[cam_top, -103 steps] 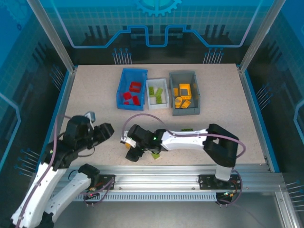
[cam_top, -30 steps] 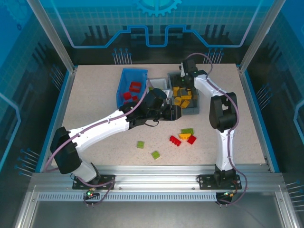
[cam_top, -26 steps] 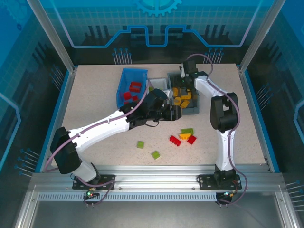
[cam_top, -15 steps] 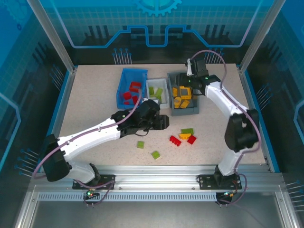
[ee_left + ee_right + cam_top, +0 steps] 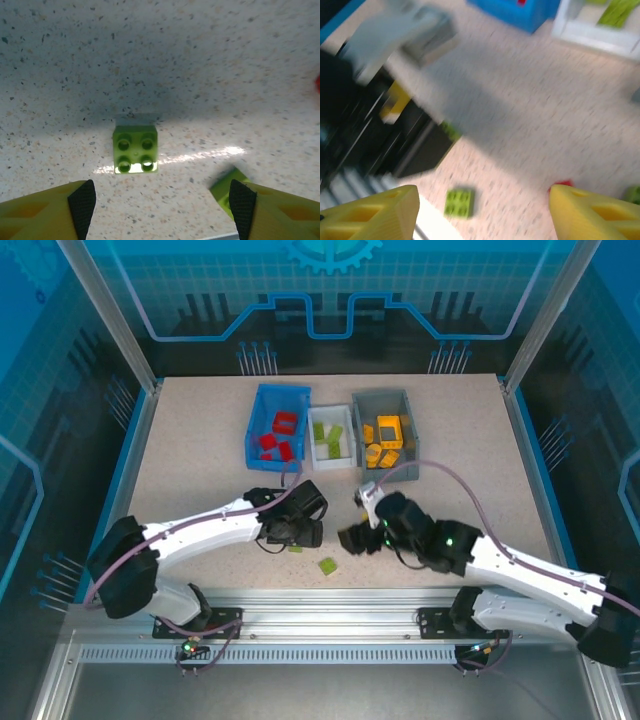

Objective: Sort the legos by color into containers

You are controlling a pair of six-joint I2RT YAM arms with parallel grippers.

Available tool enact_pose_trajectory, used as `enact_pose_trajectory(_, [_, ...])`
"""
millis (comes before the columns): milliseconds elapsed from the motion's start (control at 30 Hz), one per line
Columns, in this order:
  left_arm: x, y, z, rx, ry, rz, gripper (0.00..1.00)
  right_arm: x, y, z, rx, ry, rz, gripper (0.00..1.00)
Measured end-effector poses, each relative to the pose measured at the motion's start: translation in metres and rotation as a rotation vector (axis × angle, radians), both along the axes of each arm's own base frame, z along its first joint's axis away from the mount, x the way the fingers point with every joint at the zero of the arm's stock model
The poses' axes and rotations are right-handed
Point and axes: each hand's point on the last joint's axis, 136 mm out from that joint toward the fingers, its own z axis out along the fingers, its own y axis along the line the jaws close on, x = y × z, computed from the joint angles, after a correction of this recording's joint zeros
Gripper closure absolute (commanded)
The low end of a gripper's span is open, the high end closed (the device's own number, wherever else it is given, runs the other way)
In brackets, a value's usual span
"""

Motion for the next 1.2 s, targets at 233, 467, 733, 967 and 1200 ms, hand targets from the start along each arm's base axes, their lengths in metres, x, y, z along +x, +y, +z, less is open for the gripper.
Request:
enact_pose_trajectory(233, [0.002, 0.017, -0.039, 0.062, 0.107, -0.003, 0.31, -0.037, -0.001, -0.013, 0.02, 0.033, 0.031, 0.3])
enact_pose_trajectory(467, [0.0, 0.011, -0.055, 0.038, 0.152, -0.027, 0.51, -0.038, 0.0, -0.02, 0.004, 0.05, 0.003, 0.31])
enact_pose_trajectory(733, [0.0, 0.007, -0.057, 0.019, 0.152, -0.031, 0.74, -0.034, -0.001, -0.021, -0.017, 0.045, -0.011, 0.32])
enact_pose_trajectory(967, [0.045, -0.02, 0.006, -0.062, 0.03, -0.033, 0.74, -0.01, -0.007, 0.012, 0.009, -0.03, -0.1, 0.33])
enact_pose_trajectory(1200, [0.153, -0.055, 0.095, -0.209, -0.191, 0.012, 0.74, 0.06, -0.046, 0.059, 0.078, -0.118, -0.354, 0.32])
